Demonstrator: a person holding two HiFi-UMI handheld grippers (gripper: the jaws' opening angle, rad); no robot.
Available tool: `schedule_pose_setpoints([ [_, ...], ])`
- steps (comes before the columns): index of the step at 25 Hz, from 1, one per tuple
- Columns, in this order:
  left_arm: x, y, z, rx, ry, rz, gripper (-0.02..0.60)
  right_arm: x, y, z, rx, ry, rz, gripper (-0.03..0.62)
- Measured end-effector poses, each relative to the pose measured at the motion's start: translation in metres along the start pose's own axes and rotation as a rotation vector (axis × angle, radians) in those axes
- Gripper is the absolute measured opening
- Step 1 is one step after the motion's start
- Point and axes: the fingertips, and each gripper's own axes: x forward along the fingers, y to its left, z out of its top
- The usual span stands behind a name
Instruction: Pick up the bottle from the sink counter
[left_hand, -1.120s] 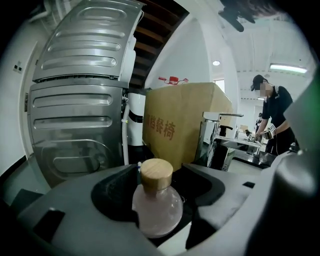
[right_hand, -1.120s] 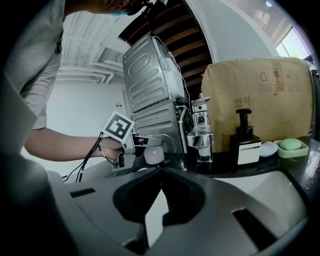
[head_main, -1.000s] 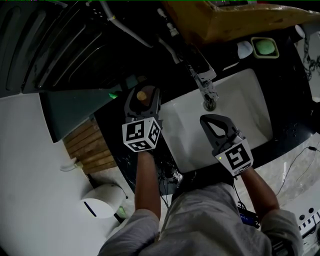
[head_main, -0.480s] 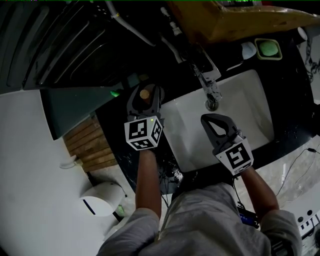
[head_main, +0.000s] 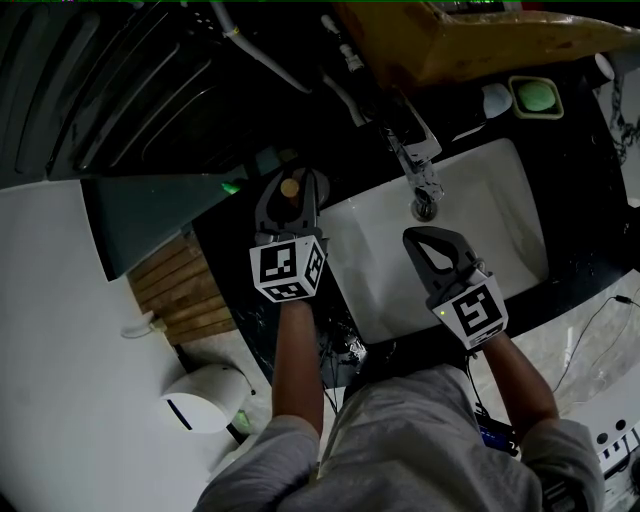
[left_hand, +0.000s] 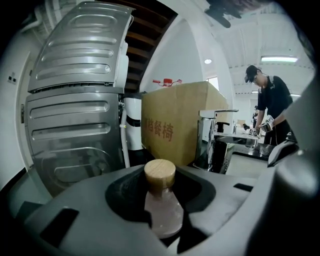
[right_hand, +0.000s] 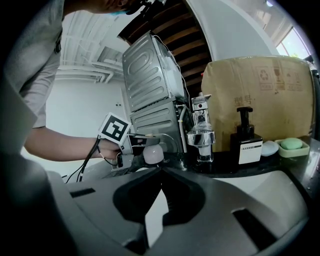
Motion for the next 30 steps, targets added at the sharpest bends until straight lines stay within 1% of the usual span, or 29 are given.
schedule_pose_setpoints([
  [5, -0.001, 0.000, 0.000, 0.000, -0.004, 0.001, 0.129, -0.002, 0.001, 0.001, -0.003, 0.000, -0.003, 0.009],
  [9, -0.001, 0.001, 0.000, 0.007, 0.005, -0.013, 0.126, -0.003, 0.001, 0.001, 0.001, 0.002, -0.008, 0.009],
  [13, -0.002, 0.003, 0.002, 0.020, 0.011, -0.010, 0.126, -0.003, -0.001, 0.001, -0.004, 0.004, -0.014, 0.009],
  [18, -0.008, 0.003, 0.013, 0.024, -0.012, -0.017, 0.126, -0.003, 0.001, 0.002, -0.003, 0.002, -0.017, 0.009],
  [23, -0.016, 0.001, 0.020, 0.063, 0.003, -0.025, 0.126, -0.003, 0.006, 0.003, -0.005, 0.000, -0.014, 0.009],
  [30, -0.035, 0.001, 0.033, 0.059, -0.004, -0.023, 0.126, -0.007, 0.013, 0.007, -0.018, -0.001, -0.023, 0.009],
])
